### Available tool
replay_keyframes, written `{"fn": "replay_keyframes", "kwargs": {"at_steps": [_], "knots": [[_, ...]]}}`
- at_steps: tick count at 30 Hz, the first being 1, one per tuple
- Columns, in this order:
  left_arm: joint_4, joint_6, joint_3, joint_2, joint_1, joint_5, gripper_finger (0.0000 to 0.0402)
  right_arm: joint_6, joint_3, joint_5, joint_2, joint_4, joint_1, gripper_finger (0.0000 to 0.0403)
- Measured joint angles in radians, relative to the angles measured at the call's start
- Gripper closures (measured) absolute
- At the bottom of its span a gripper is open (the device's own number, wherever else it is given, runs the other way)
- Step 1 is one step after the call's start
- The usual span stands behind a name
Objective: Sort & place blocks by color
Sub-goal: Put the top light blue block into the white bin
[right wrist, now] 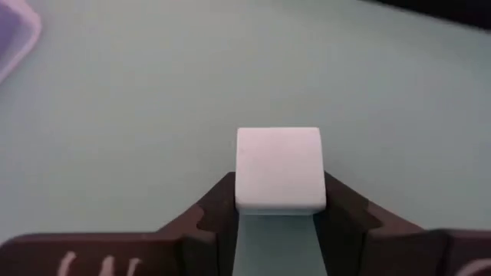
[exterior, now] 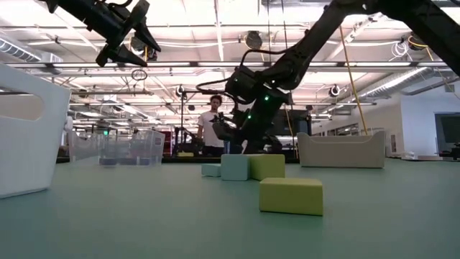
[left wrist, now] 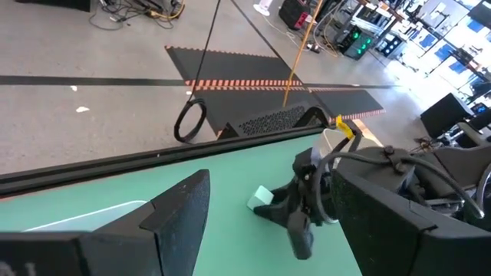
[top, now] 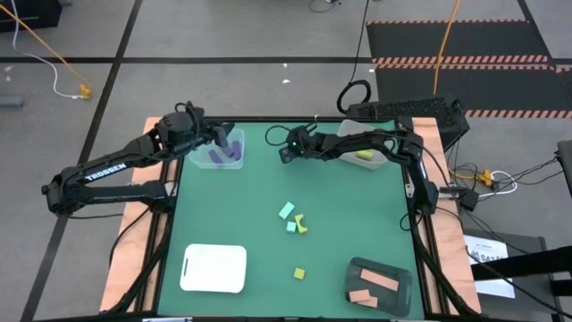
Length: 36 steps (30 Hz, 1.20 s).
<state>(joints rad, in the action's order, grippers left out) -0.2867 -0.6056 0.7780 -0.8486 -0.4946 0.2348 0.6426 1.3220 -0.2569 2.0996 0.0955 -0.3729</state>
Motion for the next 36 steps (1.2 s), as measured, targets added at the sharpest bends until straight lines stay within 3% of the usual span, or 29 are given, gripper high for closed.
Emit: {"fn": "replay_keyframes", "kwargs": {"at_steps": [7, 17, 25, 31, 36], "knots": [[0.000, 0.014, 0.000, -0.003, 0.006, -0.023, 0.0131, -0.018, -0.008, 0.138, -0.119, -0.017, 0.016, 0.0288], [0.010, 0.224, 0.001, -0.065, 0.107, -0.085, 0.0131, -0.035, -0.005, 0.240, -0.432, -0.041, 0.072, 0.0288], [0.083, 0.419, 0.001, -0.156, 0.237, -0.084, 0.0131, -0.083, -0.005, 0.234, -0.606, -0.177, 0.158, 0.0288], [0.260, 0.567, 0.000, -0.207, 0.329, -0.076, 0.0131, -0.092, -0.004, 0.235, -0.621, -0.301, 0.227, 0.0288], [0.441, 0.793, 0.000, -0.228, 0.387, -0.040, 0.0131, -0.053, -0.004, 0.184, -0.621, -0.331, 0.264, 0.0288]]}}
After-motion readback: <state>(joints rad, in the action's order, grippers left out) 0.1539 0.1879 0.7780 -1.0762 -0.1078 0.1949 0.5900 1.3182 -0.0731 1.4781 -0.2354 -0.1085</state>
